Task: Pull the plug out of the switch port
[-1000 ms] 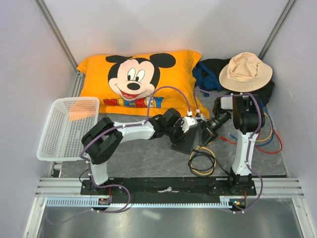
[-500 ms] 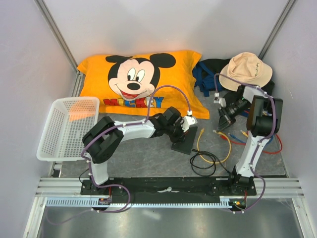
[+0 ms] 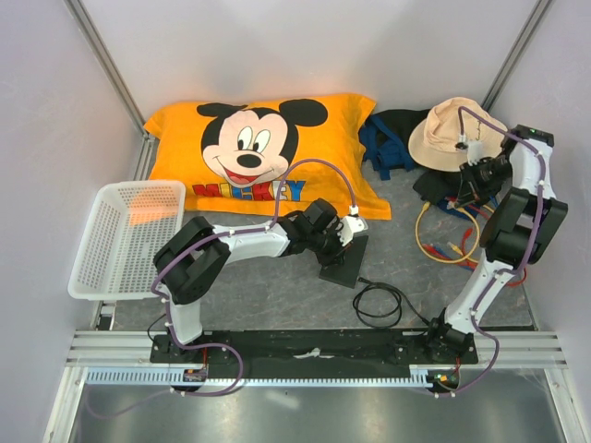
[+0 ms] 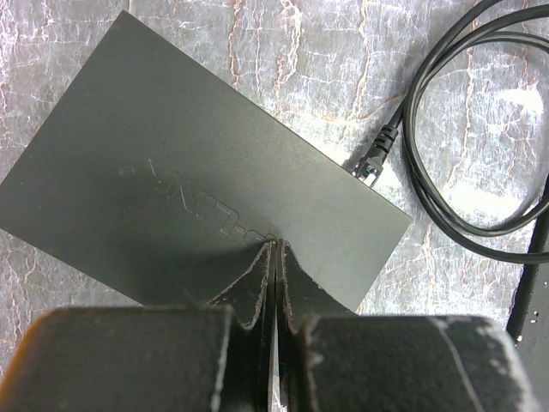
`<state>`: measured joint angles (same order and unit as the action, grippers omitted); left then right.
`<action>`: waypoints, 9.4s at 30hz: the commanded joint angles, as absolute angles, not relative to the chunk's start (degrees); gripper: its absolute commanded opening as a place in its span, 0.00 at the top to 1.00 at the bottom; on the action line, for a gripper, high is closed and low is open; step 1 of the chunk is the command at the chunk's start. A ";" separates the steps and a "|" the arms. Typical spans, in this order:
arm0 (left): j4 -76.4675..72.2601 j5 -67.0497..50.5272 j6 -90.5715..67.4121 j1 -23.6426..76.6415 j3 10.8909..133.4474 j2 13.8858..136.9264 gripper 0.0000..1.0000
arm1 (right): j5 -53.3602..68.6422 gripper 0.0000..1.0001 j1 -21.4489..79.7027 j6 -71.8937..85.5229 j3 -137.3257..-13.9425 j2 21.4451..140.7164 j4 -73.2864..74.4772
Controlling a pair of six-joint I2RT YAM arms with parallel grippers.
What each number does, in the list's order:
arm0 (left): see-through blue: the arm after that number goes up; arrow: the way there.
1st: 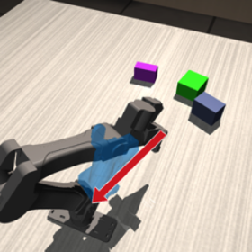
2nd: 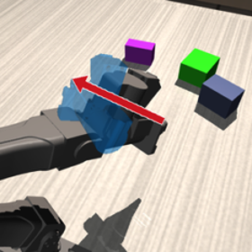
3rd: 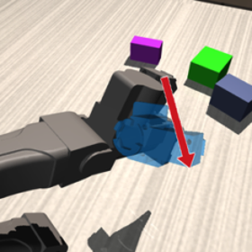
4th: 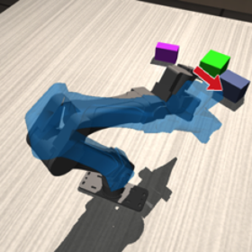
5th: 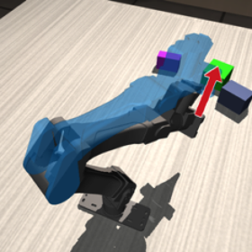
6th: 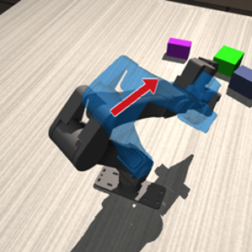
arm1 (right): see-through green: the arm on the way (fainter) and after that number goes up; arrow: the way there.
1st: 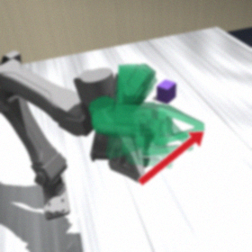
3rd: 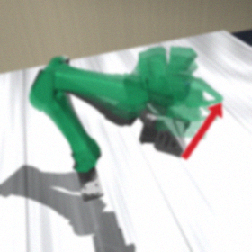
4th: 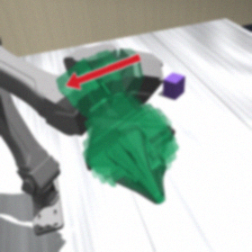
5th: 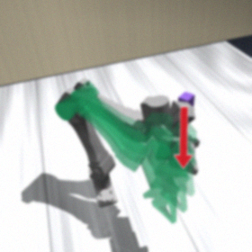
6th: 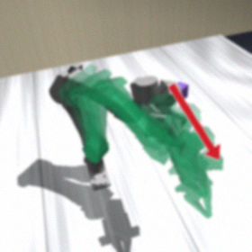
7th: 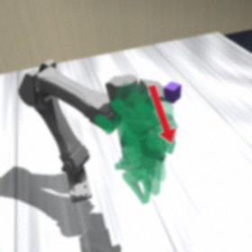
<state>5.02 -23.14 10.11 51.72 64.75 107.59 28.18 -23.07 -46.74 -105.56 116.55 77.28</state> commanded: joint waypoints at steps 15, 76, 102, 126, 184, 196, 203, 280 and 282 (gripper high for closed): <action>11.95 -15.12 15.12 52.21 60.12 113.20 0.98 | 52.42 0.02 -20.25 -46.47 -92.25 107.15 75.83; 13.97 -12.30 15.73 53.79 61.26 112.94 0.98 | 58.71 0.47 8.17 -30.67 -66.27 129.99 64.06; 18.55 -12.13 -1.76 48.43 64.52 99.76 0.81 | 67.94 0.23 14.15 -48.43 -79.91 134.39 81.22; 15.03 -14.41 -2.11 48.43 53.88 100.28 0.98 | 53.26 0.09 10.81 -21.17 -65.21 126.56 53.96; 15.29 -13.45 1.76 48.34 57.13 104.50 0.98 | 34.71 0.47 20.57 -16.08 -66.88 126.91 54.31; 15.12 -14.85 1.58 48.25 57.04 105.20 0.98 | 45.51 0.36 13.46 -19.86 -64.78 130.43 56.51; 15.03 -15.03 1.32 48.43 56.87 105.64 0.98 | 46.41 0.33 11.43 -22.24 -64.69 131.14 58.89; 20.40 -22.76 -18.80 41.74 62.93 99.40 0.98 | 68.65 0.43 18.72 -32.26 -69.17 135.97 59.68; 19.25 -22.94 -19.07 41.92 62.84 101.94 0.98 | 65.67 0.43 18.28 -27.38 -68.12 135.88 56.02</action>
<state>23.22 -18.26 -19.79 40.66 60.40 98.15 74.02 17.15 -30.04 -72.77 130.91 61.06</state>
